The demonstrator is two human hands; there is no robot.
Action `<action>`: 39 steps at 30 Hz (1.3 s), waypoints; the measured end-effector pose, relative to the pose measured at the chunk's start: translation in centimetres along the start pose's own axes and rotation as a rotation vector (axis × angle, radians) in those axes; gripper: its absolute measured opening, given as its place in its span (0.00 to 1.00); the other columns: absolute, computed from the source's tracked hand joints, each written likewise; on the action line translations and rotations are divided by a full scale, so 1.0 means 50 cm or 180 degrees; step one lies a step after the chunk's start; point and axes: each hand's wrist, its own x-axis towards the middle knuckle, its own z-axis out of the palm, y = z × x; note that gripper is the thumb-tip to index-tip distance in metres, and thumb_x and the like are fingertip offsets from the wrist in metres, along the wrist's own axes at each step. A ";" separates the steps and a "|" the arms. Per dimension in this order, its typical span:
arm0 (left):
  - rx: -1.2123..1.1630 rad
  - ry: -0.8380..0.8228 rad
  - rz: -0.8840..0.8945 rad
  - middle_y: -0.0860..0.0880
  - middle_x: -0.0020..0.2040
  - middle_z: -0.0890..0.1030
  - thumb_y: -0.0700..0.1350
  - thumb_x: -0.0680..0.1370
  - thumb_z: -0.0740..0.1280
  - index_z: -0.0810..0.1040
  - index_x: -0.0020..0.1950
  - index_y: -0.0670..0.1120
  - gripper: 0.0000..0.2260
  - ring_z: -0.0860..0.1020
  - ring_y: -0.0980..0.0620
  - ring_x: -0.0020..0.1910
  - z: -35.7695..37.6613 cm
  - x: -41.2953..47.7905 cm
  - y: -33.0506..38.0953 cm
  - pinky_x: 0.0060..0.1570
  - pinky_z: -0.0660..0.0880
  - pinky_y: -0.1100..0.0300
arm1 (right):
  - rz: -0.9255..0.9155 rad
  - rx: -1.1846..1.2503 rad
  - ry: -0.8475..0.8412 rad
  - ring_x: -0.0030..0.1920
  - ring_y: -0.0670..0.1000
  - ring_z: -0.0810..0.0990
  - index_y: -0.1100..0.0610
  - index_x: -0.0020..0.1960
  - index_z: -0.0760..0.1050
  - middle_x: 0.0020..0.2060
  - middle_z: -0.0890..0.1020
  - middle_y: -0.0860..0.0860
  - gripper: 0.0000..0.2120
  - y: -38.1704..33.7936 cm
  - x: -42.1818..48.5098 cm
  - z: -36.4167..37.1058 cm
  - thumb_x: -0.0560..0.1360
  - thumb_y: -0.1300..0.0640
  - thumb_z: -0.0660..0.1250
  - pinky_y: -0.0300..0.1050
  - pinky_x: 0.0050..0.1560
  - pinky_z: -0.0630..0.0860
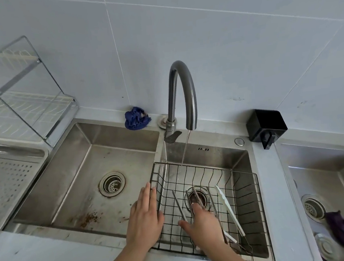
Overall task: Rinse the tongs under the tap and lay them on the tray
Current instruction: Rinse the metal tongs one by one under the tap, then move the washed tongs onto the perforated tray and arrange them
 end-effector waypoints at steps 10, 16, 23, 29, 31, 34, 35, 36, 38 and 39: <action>0.0383 -0.0017 0.0273 0.41 0.82 0.53 0.56 0.78 0.55 0.56 0.81 0.41 0.34 0.52 0.43 0.81 0.012 0.001 -0.006 0.77 0.58 0.44 | -0.0111 0.0054 0.0060 0.57 0.56 0.80 0.53 0.65 0.69 0.60 0.78 0.52 0.28 -0.019 0.025 0.030 0.76 0.35 0.66 0.47 0.50 0.76; 0.0296 -0.0108 0.0147 0.41 0.82 0.50 0.54 0.77 0.65 0.52 0.81 0.42 0.39 0.50 0.42 0.81 0.012 0.001 -0.007 0.77 0.59 0.42 | -0.0395 0.0052 0.0184 0.47 0.51 0.80 0.52 0.56 0.78 0.51 0.81 0.49 0.17 -0.001 0.047 -0.006 0.78 0.40 0.66 0.45 0.45 0.75; 0.0225 -0.0146 0.0084 0.43 0.83 0.47 0.55 0.78 0.64 0.49 0.82 0.43 0.39 0.50 0.44 0.81 0.019 0.002 -0.009 0.78 0.56 0.46 | -0.0449 0.0206 0.0356 0.35 0.45 0.78 0.51 0.52 0.80 0.37 0.81 0.44 0.08 -0.035 0.126 -0.115 0.80 0.47 0.66 0.38 0.33 0.70; 0.0161 -0.0138 0.0064 0.46 0.83 0.43 0.55 0.78 0.63 0.45 0.82 0.45 0.40 0.48 0.47 0.81 0.027 0.004 -0.012 0.77 0.52 0.49 | -0.0712 0.0511 0.0682 0.37 0.48 0.81 0.54 0.52 0.80 0.39 0.83 0.48 0.09 -0.101 0.213 -0.237 0.82 0.50 0.64 0.42 0.38 0.76; 0.0166 -0.0132 0.0066 0.45 0.83 0.44 0.55 0.78 0.64 0.46 0.82 0.45 0.40 0.49 0.47 0.81 0.028 0.004 -0.012 0.77 0.53 0.48 | -0.0831 0.0588 0.0675 0.38 0.52 0.84 0.54 0.49 0.79 0.37 0.83 0.49 0.09 -0.129 0.240 -0.265 0.82 0.50 0.64 0.46 0.40 0.80; 0.0162 -0.0121 0.0067 0.45 0.83 0.45 0.56 0.77 0.64 0.48 0.82 0.44 0.40 0.51 0.47 0.81 0.028 0.005 -0.014 0.77 0.56 0.48 | -0.0965 0.0453 0.0765 0.32 0.49 0.79 0.50 0.37 0.72 0.29 0.77 0.46 0.16 -0.167 0.274 -0.287 0.83 0.49 0.64 0.41 0.32 0.71; 0.0167 -0.0116 0.0059 0.45 0.83 0.46 0.56 0.77 0.64 0.48 0.82 0.44 0.40 0.52 0.47 0.81 0.028 0.005 -0.014 0.77 0.57 0.47 | -0.0945 0.0380 0.0812 0.30 0.48 0.75 0.50 0.33 0.68 0.27 0.74 0.45 0.20 -0.176 0.283 -0.289 0.82 0.47 0.64 0.41 0.29 0.67; 0.0173 -0.0114 0.0054 0.44 0.83 0.47 0.56 0.77 0.65 0.49 0.82 0.44 0.40 0.53 0.47 0.81 0.028 0.005 -0.014 0.77 0.58 0.47 | -0.0900 0.0313 0.0840 0.28 0.47 0.72 0.51 0.31 0.66 0.26 0.72 0.46 0.23 -0.183 0.291 -0.290 0.82 0.45 0.64 0.41 0.28 0.64; 0.0175 -0.0112 0.0053 0.44 0.83 0.48 0.56 0.77 0.65 0.50 0.82 0.44 0.40 0.54 0.47 0.81 0.027 0.006 -0.014 0.77 0.60 0.47 | -0.0826 0.0250 0.0826 0.28 0.47 0.71 0.53 0.32 0.66 0.26 0.70 0.47 0.24 -0.191 0.303 -0.287 0.82 0.43 0.64 0.42 0.28 0.64; 0.0171 -0.0103 0.0052 0.44 0.83 0.48 0.56 0.77 0.65 0.50 0.82 0.44 0.40 0.54 0.46 0.81 0.027 0.006 -0.014 0.77 0.60 0.47 | -0.0823 0.0250 0.0805 0.29 0.49 0.72 0.54 0.34 0.68 0.26 0.70 0.47 0.22 -0.194 0.307 -0.286 0.81 0.43 0.64 0.42 0.30 0.67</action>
